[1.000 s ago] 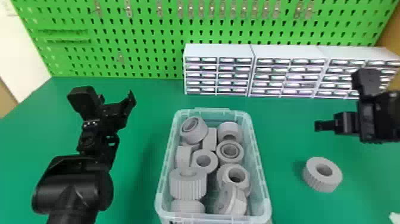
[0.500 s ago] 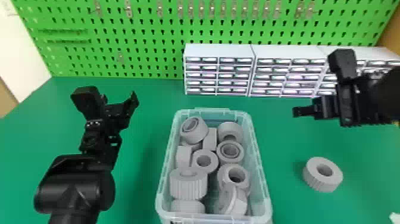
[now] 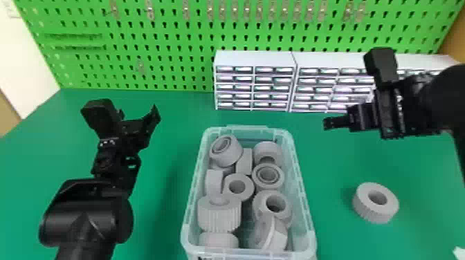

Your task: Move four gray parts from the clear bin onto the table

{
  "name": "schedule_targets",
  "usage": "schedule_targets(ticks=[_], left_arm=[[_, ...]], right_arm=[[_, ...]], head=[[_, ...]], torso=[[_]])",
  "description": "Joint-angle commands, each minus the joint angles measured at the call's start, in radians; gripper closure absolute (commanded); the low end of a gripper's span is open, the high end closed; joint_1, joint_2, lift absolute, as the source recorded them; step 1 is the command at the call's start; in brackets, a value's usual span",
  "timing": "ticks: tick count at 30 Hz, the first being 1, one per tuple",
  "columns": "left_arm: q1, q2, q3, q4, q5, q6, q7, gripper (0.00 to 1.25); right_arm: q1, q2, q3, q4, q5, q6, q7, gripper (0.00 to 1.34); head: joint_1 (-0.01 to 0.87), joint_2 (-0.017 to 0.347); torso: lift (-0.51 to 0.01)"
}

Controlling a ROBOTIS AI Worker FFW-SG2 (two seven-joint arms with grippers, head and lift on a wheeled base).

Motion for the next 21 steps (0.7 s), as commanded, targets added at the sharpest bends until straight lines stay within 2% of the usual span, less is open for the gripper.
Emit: schedule_targets(ticks=[1,10,21], left_arm=[[-0.002,0.000,-0.001,0.000,0.000,0.000,0.001,0.35],[-0.002,0.000,-0.002,0.000,0.000,0.000,0.001,0.35],[-0.008,0.000,-0.002,0.000,0.000,0.000,0.001,0.35]], right_arm=[[-0.014,0.013,0.026,-0.002,-0.007,0.001,0.000,0.30],[-0.026,0.035,0.080,-0.002,-0.028,0.001,0.000,0.30],[-0.044,0.044,0.137,0.004,-0.040,-0.003,0.000,0.31]], head=[[0.693,0.072],[0.693,0.072],[0.693,0.072]], torso=[[-0.052],[-0.052],[-0.052]])
